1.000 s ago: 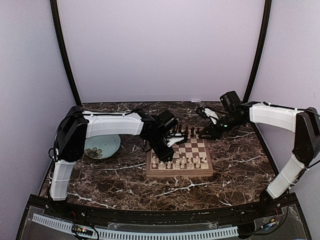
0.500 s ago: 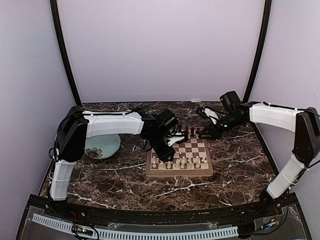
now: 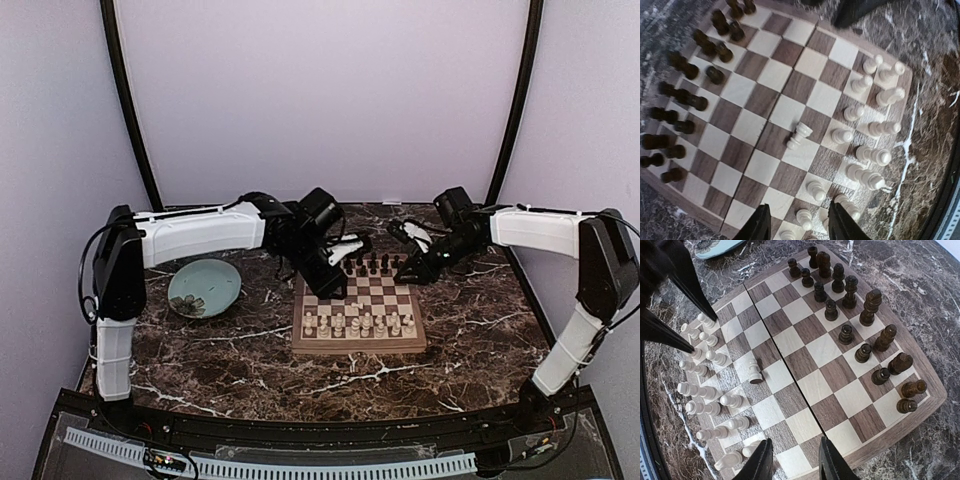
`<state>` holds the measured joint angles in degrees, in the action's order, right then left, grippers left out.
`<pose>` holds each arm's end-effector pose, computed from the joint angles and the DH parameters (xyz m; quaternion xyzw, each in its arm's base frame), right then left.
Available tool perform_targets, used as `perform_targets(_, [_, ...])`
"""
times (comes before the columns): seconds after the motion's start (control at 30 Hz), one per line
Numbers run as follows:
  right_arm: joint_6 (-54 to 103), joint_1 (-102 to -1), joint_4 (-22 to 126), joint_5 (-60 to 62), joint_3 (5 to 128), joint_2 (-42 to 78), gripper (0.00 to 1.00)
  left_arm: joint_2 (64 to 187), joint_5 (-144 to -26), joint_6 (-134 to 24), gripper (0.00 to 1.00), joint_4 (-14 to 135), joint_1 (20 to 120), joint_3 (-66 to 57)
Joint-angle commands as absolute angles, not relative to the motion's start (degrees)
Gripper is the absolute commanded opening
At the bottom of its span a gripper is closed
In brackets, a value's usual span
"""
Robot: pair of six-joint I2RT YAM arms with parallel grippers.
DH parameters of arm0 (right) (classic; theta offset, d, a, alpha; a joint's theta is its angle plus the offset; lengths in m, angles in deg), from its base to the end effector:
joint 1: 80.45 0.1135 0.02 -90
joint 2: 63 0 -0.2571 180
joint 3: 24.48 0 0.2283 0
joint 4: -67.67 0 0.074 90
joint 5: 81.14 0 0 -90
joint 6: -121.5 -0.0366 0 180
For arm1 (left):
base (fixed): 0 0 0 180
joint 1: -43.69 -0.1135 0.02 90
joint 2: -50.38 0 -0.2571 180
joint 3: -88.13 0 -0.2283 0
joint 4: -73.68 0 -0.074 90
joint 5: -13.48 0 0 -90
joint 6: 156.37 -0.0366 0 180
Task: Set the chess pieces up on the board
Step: Place the pawn on c2, then pick up the pawn from the chessboard.
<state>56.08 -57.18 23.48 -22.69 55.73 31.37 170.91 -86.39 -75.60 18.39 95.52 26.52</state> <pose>0.2829 0.1425 0.2245 -0.4432 0.8162 0.2585 0.2654 0.2657 -0.3482 0.2337 0.5066 0.8115 -0.1784 0.2303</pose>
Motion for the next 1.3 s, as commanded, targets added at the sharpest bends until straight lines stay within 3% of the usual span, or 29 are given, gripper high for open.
perform_targets(0.0, [56.4, -54.7, 22.7, -23.0, 59.3, 34.7, 0.33, 160.9, -90.0, -75.8, 0.41, 22.4, 93.1, 25.9])
perform_targets(0.27, [57.6, -48.1, 18.2, -18.9, 67.4, 42.8, 0.32, 151.3, -92.4, -64.2, 0.42, 43.8, 86.8, 9.2])
perform_targets(0.5, [58.6, -44.4, 15.3, -13.8, 71.4, 46.6, 0.33, 146.6, -91.3, -56.7, 0.42, 50.8, 83.9, 0.9])
perform_targets(0.77, [58.5, -42.9, 13.5, -10.7, 73.3, 48.8, 0.38, 144.3, -90.1, -54.4, 0.43, 51.0, 83.6, 0.4])
perform_targets(1.27, [58.6, -40.8, 13.5, -7.7, 73.5, 49.7, 0.38, 144.3, -88.6, -54.7, 0.43, 49.5, 83.5, 0.9])
